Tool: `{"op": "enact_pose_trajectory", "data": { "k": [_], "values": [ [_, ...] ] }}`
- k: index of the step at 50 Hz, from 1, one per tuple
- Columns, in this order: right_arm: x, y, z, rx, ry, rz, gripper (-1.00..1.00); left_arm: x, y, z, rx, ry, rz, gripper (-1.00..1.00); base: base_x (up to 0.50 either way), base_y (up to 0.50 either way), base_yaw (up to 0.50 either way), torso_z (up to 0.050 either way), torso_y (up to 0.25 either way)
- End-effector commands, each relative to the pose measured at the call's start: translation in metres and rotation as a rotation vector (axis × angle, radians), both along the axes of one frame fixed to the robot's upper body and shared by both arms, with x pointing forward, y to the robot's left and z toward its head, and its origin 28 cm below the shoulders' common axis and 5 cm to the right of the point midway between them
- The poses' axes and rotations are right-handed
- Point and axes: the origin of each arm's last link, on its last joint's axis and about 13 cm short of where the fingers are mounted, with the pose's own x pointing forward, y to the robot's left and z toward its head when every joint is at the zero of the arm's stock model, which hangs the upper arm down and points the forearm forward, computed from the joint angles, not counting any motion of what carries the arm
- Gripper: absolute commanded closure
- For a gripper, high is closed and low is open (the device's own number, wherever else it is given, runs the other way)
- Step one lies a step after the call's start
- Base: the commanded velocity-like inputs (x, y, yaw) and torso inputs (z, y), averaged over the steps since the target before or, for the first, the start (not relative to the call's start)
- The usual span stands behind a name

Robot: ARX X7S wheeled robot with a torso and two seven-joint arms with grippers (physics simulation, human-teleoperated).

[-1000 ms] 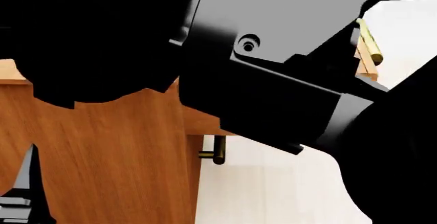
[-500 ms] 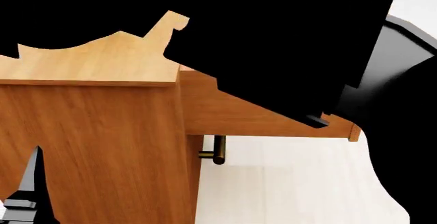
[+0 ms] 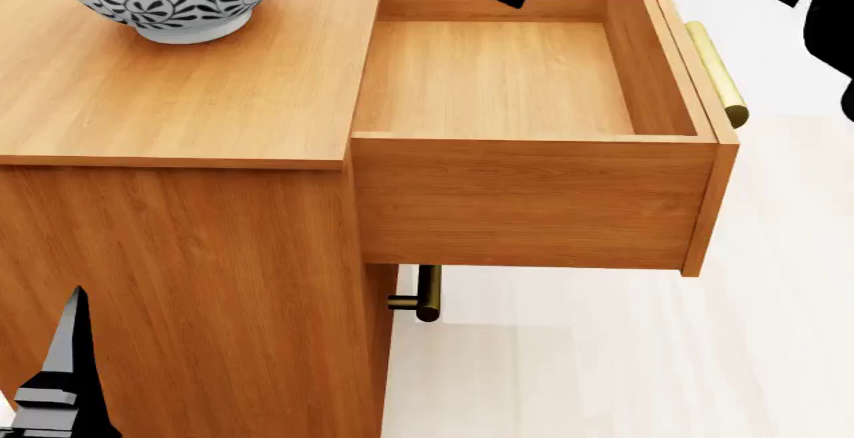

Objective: Put the bowl on top of the cabinet.

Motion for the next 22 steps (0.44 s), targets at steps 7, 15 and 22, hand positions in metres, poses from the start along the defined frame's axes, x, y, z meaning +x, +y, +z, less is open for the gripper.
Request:
{"op": "enact_pose_trajectory", "data": {
  "k": [7,15,22],
  "values": [
    [-0.073,-0.078,0.011,0.084,-0.089,-0.252,-1.00,0.002,-0.004,-0.004,0.016,0.012,-0.015,-1.00,0.00,0.00,0.00,0.000,0.000],
    [-0.102,-0.110,0.000,0.135,-0.104,-0.327,-1.00,0.003,-0.005,-0.006,0.021,0.021,-0.018,-1.00,0.00,0.00,0.00,0.000,0.000],
    [-0.134,-0.138,-0.025,0.194,-0.135,-0.394,-1.00,0.008,-0.006,-0.009,0.029,0.037,-0.021,-1.00,0.00,0.00,0.00,0.000,0.000]
  ]
}}
